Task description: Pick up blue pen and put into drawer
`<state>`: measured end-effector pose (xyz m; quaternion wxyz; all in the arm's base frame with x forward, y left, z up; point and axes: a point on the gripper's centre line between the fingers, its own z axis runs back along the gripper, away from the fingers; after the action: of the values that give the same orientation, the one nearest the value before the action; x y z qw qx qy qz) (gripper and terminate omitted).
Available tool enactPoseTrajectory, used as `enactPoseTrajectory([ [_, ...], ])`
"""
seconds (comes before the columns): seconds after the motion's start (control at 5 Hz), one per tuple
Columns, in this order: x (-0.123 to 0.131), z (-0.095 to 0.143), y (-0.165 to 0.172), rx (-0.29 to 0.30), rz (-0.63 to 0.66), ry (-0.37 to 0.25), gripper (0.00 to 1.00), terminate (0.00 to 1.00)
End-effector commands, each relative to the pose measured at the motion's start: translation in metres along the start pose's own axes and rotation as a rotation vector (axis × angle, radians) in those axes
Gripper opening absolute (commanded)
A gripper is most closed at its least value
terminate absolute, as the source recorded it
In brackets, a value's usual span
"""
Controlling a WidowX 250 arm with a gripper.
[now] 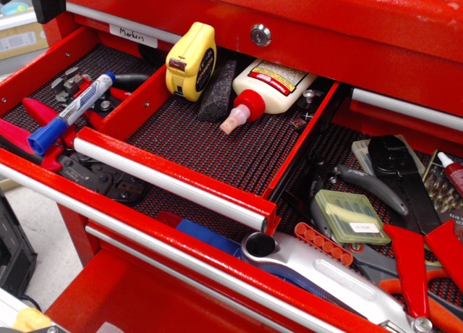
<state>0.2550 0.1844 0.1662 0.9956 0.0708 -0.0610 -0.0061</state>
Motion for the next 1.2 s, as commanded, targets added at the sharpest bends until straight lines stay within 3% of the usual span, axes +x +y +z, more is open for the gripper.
enactPoseTrajectory([
  [0.0,0.0,0.0,0.0,0.0,0.0,0.0,1.0,0.0],
  [0.2,0.004,-0.014,-0.026,-0.034,-0.032,0.032,1.0,0.0],
  [0.4,0.006,-0.035,-0.041,-0.028,0.015,0.034,1.0,0.0],
  [0.6,0.002,-0.061,-0.04,-0.006,0.062,0.007,1.0,0.0],
  [1.0,-0.008,-0.087,-0.016,0.028,0.063,-0.026,1.0,0.0],
])
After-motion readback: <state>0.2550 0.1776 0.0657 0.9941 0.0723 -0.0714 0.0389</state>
